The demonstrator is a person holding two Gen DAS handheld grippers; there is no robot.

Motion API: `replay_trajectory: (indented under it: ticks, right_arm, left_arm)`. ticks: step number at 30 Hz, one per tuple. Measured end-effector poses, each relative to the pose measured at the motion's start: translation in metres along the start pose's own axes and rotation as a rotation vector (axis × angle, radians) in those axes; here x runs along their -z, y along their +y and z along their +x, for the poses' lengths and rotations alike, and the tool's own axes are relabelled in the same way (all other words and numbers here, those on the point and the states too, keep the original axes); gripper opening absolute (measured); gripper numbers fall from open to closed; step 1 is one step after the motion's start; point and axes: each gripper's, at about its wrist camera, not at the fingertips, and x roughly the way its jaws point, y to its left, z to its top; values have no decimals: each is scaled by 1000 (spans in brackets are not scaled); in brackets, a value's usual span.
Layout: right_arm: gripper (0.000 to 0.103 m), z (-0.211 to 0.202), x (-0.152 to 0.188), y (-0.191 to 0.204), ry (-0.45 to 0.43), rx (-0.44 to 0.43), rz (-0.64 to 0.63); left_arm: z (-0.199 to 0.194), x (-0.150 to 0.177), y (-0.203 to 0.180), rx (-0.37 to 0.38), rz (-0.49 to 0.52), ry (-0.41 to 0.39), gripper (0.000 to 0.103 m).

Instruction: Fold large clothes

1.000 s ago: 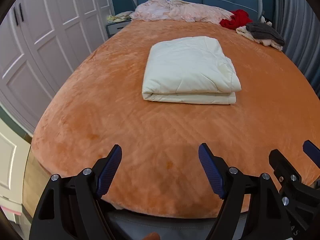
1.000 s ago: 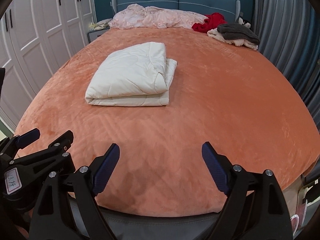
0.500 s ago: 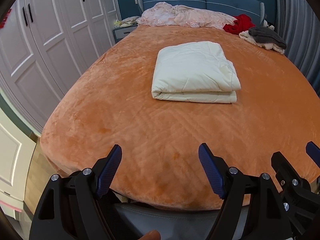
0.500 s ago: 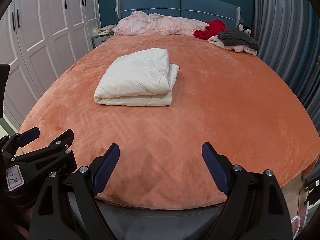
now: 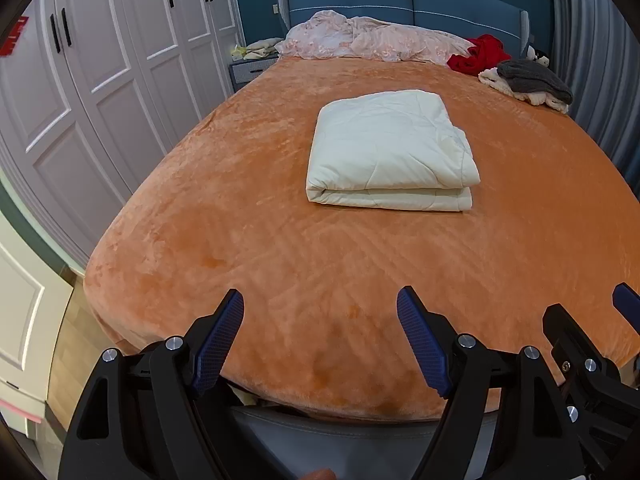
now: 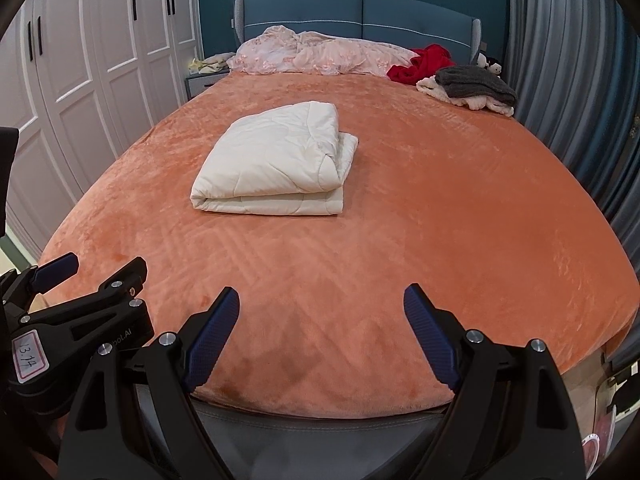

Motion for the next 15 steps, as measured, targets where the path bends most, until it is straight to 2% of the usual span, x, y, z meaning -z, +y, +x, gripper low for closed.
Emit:
replay_trajectory:
  ticks: [8, 15]
  right_arm:
    - [82, 0, 0, -1, 1, 1, 0]
    - [82, 2, -2, -1, 6, 1, 4]
  left_arm:
    - [-2, -1, 0, 8, 9, 0, 76]
    - [6, -2, 3, 47, -15, 22, 76]
